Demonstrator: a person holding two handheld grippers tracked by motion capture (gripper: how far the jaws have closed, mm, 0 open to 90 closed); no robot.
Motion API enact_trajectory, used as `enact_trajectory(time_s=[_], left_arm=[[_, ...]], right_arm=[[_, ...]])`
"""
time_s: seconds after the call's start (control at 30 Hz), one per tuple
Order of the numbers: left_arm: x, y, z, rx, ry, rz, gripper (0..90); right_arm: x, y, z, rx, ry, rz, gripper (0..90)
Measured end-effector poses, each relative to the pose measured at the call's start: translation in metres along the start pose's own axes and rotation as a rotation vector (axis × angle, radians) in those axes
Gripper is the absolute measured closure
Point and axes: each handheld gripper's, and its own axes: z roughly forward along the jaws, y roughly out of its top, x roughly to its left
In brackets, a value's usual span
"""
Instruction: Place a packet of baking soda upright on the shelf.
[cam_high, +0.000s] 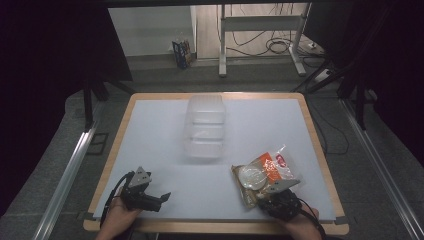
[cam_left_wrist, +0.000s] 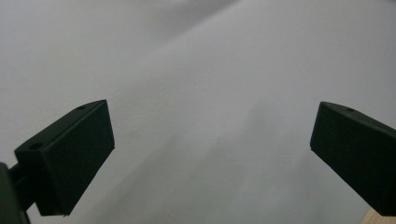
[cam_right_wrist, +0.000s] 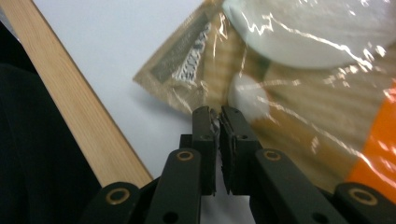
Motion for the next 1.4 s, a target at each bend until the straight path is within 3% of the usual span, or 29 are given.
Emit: enact_trajectory(time_s=[0.27,0.53,0.67,0.93,1.03,1.17,1.4], left_arm=[[-0.001,0.0,0.0,0.004,0.006,0.011,0.0],[-0.001,0.001,0.001,0.009,0.007,0.014,0.0],[-0.001,0.001,0.001,0.009,0.005,0.013,0.0],[-0.001,0.001,0.001,0.013,0.006,0.015,0.0],[-0.001,0.001,0.001,0.012,0.005,0.016,0.0],[-0.001,0.001,0.001,0.013,0.005,0.014,0.0],[-0.001,0.001,0.001,0.016,0.006,0.016,0.0]], right_arm=[[-0.004,-0.013,-0.015,0.005,-0.037,0.018,77.8],[-0.014,-0.029,-0.03,0.016,-0.08,0.076,69.3],[-0.021,-0.03,-0.039,-0.013,-0.126,0.093,59.0],[-0.026,-0.031,-0.045,-0.031,-0.169,0.102,50.6],[-0.032,-0.033,-0.049,-0.047,-0.197,0.128,44.4],[-0.037,-0.034,-0.052,-0.081,-0.203,0.159,38.5],[-0.042,-0.032,-0.056,-0.125,-0.217,0.163,31.8]])
